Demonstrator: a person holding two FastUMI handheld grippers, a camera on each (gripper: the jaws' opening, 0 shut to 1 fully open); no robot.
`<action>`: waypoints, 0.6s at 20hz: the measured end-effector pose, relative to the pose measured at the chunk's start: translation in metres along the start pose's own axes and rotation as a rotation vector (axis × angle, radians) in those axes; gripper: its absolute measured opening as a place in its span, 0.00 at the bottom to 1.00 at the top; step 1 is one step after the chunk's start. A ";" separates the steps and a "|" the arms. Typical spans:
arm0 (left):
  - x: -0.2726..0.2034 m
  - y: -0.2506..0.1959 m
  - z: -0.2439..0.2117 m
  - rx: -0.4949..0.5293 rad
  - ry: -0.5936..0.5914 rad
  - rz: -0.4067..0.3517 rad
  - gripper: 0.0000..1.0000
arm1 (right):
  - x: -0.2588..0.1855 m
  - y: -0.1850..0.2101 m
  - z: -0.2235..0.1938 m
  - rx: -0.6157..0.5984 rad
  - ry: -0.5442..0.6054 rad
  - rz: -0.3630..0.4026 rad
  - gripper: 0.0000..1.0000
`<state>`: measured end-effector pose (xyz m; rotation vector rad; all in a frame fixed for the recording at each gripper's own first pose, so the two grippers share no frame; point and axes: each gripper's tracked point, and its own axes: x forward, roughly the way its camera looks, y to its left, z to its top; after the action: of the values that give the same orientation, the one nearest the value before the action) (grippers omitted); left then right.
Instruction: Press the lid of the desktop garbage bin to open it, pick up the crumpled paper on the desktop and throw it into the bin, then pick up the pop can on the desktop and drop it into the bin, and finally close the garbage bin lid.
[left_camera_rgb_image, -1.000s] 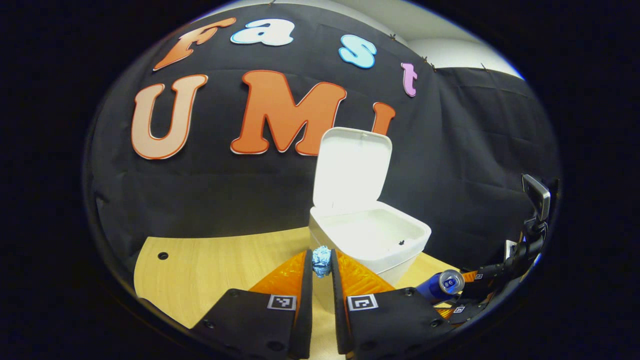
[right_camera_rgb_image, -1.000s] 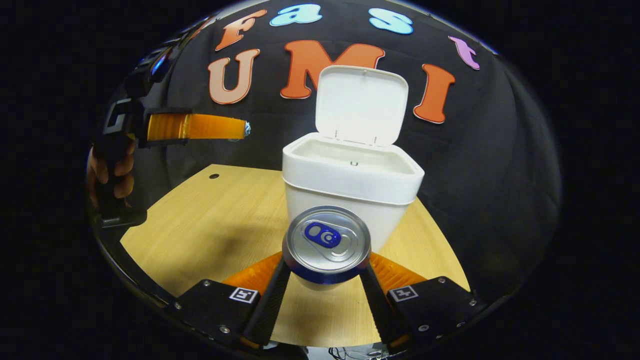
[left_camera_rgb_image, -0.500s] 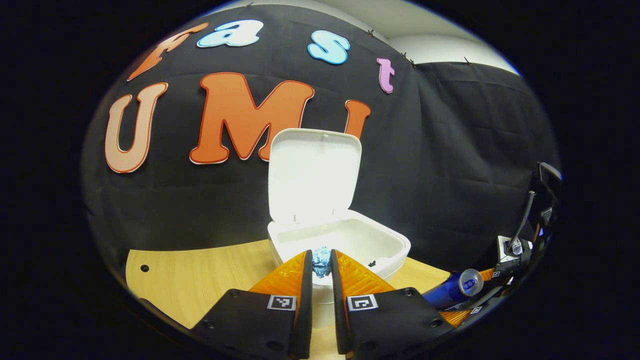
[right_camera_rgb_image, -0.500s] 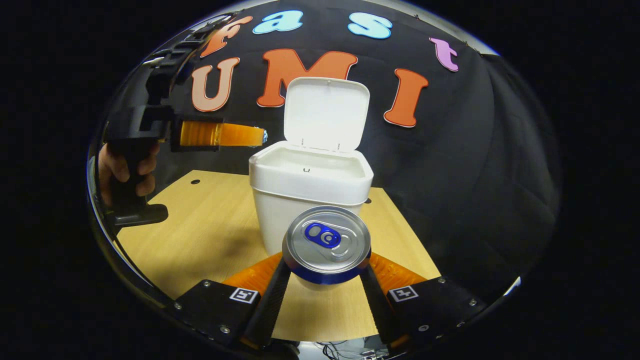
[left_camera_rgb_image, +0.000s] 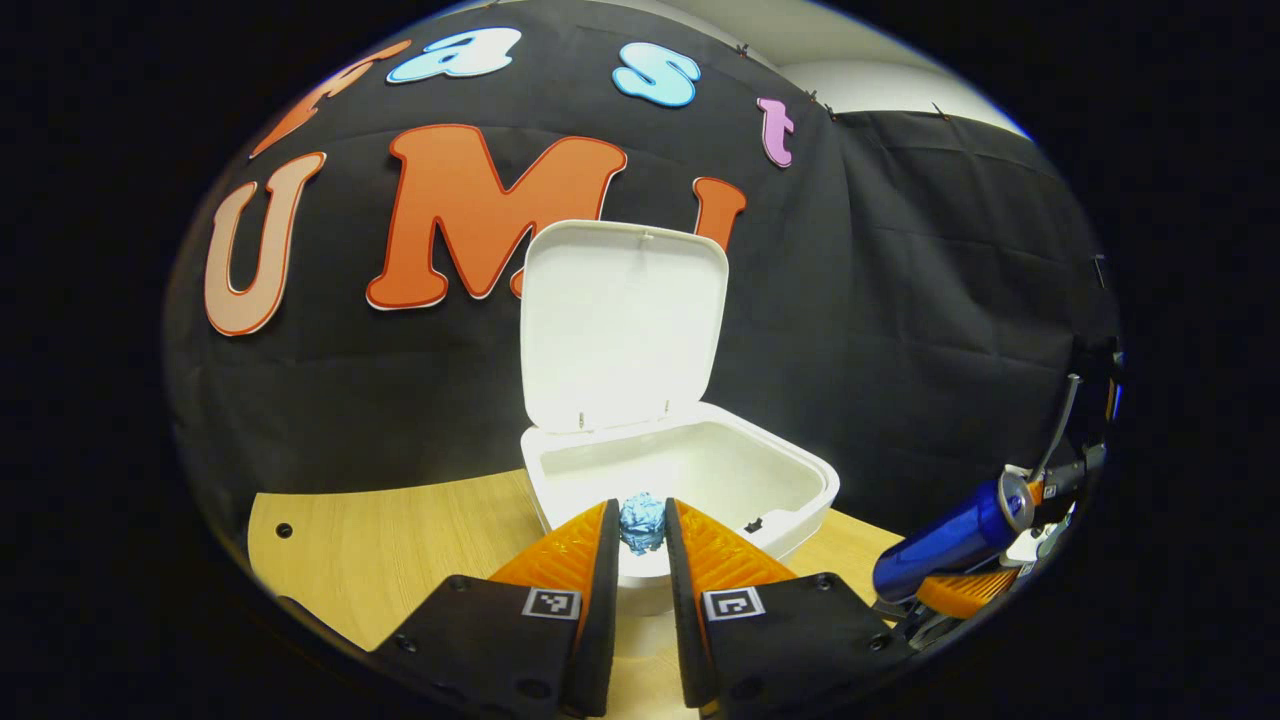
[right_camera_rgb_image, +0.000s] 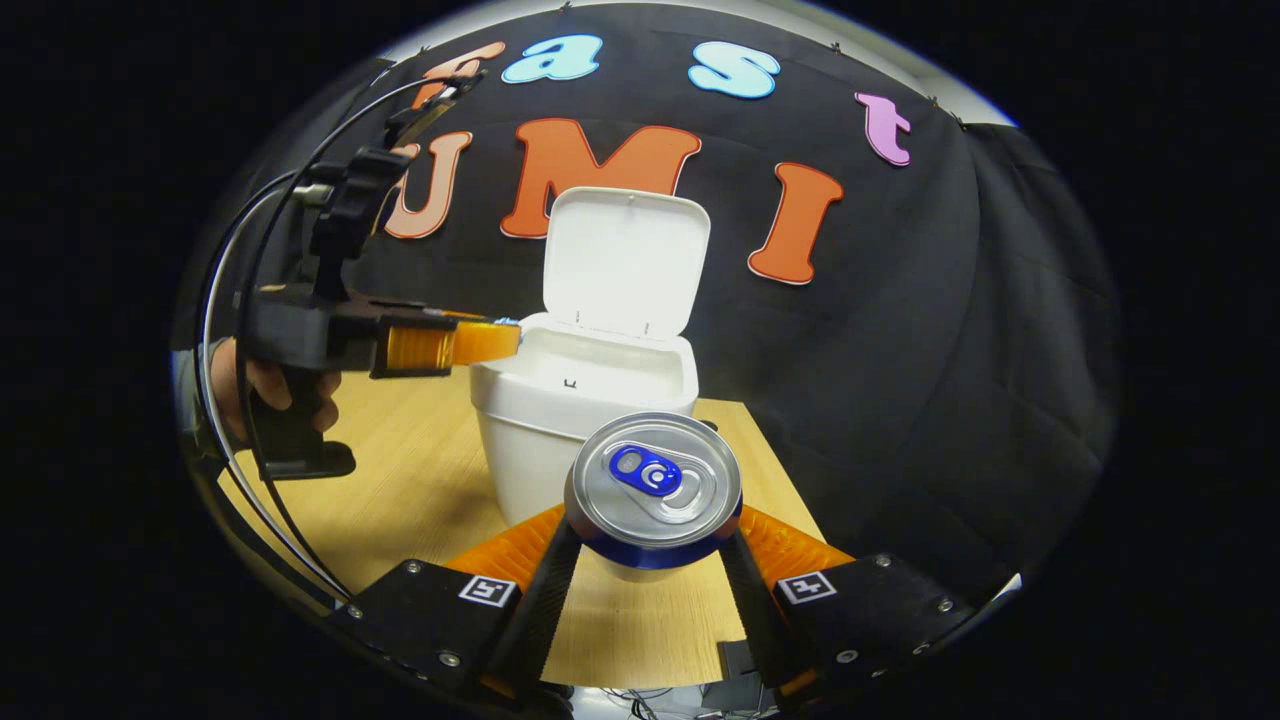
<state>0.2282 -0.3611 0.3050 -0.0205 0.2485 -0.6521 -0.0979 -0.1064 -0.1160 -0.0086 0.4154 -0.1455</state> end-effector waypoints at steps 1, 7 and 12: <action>0.000 0.000 0.000 0.004 -0.002 0.000 0.30 | 0.002 -0.003 0.009 0.002 -0.019 0.001 0.80; -0.005 0.007 -0.005 0.000 0.001 0.011 0.48 | 0.016 -0.020 0.062 -0.016 -0.124 0.007 0.80; -0.020 0.018 -0.001 0.037 -0.037 0.030 0.72 | 0.034 -0.021 0.092 -0.062 -0.175 0.028 0.80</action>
<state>0.2232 -0.3349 0.3068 0.0064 0.2006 -0.6262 -0.0334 -0.1338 -0.0449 -0.0756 0.2450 -0.1030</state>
